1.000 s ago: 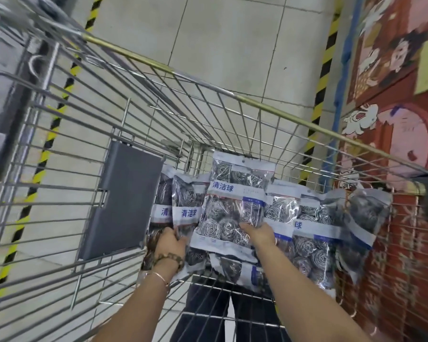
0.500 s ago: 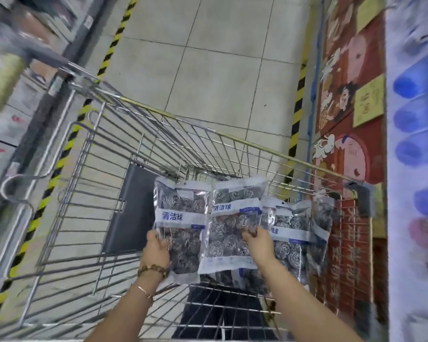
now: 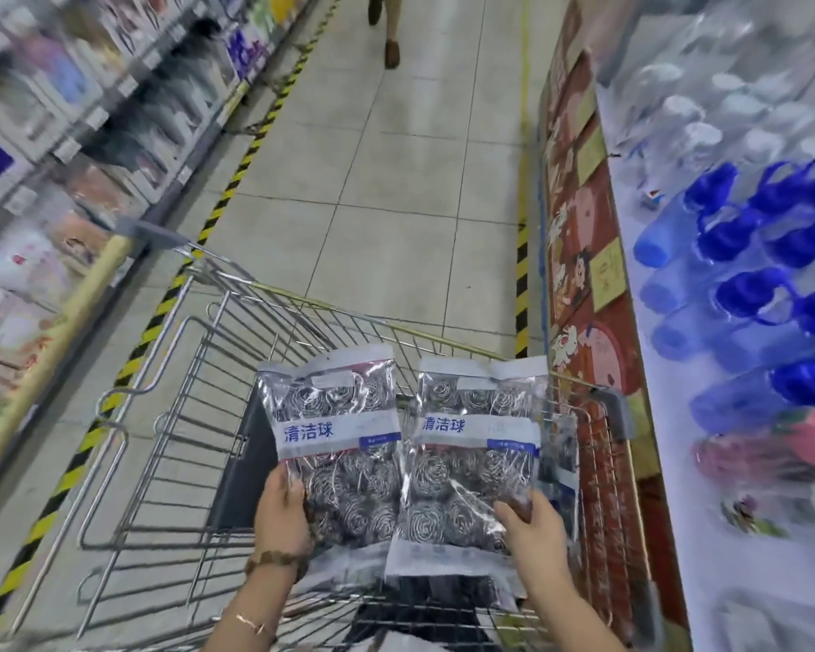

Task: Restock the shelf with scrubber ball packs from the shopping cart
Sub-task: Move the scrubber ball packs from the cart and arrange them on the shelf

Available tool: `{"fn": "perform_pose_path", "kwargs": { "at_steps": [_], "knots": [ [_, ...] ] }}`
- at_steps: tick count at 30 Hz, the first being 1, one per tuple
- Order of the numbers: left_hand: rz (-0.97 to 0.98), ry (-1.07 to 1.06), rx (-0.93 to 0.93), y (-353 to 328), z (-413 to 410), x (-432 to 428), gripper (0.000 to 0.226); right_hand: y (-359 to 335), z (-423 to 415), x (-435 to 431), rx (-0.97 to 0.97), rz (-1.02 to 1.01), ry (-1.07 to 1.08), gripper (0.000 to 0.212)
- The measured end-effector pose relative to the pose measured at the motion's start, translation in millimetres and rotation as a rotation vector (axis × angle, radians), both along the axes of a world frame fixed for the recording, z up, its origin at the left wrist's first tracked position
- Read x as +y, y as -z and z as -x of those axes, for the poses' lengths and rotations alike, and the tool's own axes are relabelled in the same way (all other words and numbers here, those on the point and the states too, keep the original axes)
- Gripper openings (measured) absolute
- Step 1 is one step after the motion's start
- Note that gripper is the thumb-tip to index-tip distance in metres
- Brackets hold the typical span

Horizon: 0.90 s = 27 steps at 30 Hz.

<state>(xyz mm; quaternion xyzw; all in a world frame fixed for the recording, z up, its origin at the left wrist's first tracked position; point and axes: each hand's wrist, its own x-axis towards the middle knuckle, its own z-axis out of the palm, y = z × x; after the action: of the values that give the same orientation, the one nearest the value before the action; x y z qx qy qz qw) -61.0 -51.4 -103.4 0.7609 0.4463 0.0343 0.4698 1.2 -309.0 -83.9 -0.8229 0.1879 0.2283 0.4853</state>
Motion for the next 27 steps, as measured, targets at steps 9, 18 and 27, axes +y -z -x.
{"fn": "perform_pose_path", "kwargs": {
  "at_steps": [9,18,27],
  "knots": [
    [0.023,0.121,-0.125,-24.7,-12.6,-8.0,0.027,-29.5,19.9,-6.5,-0.114,-0.032,0.108,0.013],
    [0.082,0.326,-0.203,-43.2,-9.4,11.4,0.025,-40.4,82.1,6.7,-0.262,-0.065,0.345,0.003],
    [0.135,0.593,-0.267,-50.7,-4.2,-21.6,0.025,-51.1,168.8,-9.0,-0.425,0.057,0.659,0.004]
  ]
}}
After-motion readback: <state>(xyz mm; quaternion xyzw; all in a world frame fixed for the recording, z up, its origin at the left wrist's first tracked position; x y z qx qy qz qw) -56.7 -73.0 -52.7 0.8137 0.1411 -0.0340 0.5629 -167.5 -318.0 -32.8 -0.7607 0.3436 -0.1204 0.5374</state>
